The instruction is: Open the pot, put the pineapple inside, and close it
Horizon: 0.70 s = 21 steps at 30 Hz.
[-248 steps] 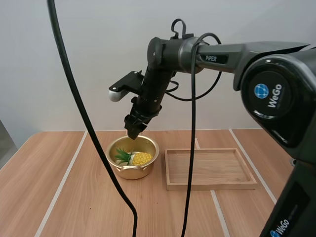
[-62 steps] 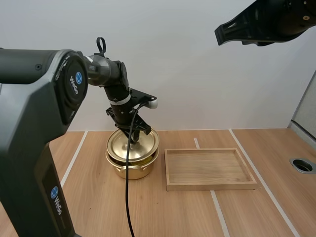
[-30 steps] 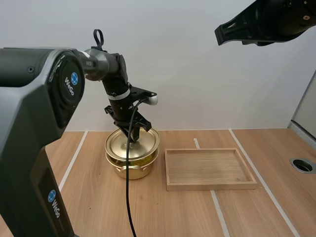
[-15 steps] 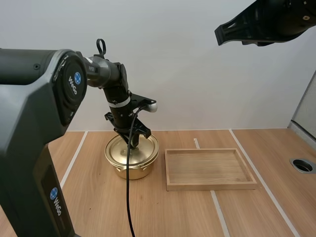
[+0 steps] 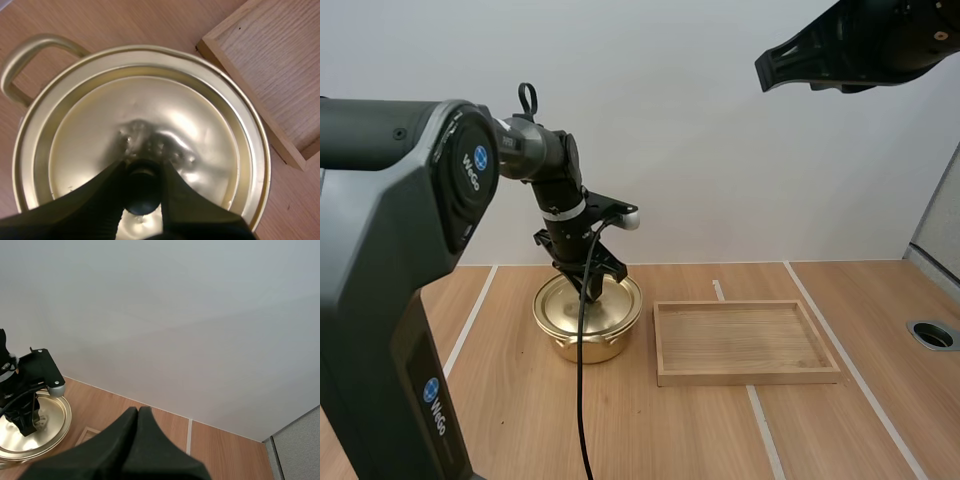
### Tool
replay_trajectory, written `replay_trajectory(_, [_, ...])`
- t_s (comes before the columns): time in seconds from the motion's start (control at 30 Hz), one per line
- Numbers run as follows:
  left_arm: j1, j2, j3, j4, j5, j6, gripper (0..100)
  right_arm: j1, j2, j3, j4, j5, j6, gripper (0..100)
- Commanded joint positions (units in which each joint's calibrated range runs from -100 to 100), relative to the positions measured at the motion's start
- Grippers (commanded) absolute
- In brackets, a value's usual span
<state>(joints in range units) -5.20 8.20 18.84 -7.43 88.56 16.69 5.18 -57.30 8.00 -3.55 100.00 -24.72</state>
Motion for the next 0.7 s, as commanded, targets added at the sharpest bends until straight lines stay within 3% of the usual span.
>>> replay_trajectory(0.0, [-0.12,0.49,0.38,1.02,0.04,-0.31,0,-0.3,-0.83,-0.12,-0.26,0.0,-0.12,0])
replay_trajectory(0.47, [-0.12,0.73,0.38,1.79,-2.95,-0.29,1,-0.3,-0.83,-0.12,-0.26,0.0,-0.12,0])
replay_trajectory(0.53, [-0.12,0.73,0.38,1.68,-2.22,-0.29,9,-0.3,-0.83,-0.12,-0.26,0.0,-0.12,0])
replay_trajectory(0.57, [-0.12,0.73,0.38,1.68,-1.99,-0.29,18,-0.3,-0.83,-0.12,-0.26,0.0,-0.12,0])
replay_trajectory(0.63, [-0.12,0.73,0.38,1.53,-1.99,-0.29,44,-0.3,-0.83,-0.12,-0.26,0.0,-0.12,0])
replay_trajectory(0.67, [-0.12,0.73,0.38,1.53,-2.72,-0.8,68,-0.3,-0.83,-0.12,-0.26,0.0,-0.12,0])
